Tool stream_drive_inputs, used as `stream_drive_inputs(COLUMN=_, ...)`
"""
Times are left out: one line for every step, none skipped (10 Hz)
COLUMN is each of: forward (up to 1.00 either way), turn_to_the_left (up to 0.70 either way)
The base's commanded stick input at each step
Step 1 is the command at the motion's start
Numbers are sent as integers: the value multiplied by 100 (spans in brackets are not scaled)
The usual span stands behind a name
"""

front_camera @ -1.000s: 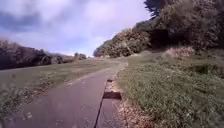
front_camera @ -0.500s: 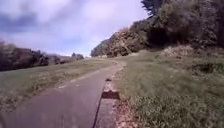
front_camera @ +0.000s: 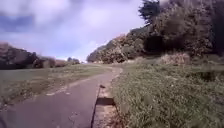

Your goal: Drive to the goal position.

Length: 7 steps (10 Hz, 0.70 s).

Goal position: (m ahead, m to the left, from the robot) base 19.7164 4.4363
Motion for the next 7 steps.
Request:
stream_drive_inputs(forward=70, turn_to_the_left=14)
stream_drive_inputs(forward=70, turn_to_the_left=14)
stream_drive_inputs(forward=70, turn_to_the_left=14)
stream_drive_inputs(forward=70, turn_to_the_left=14)
stream_drive_inputs(forward=70, turn_to_the_left=14)
stream_drive_inputs(forward=70, turn_to_the_left=14)
stream_drive_inputs(forward=70, turn_to_the_left=14)
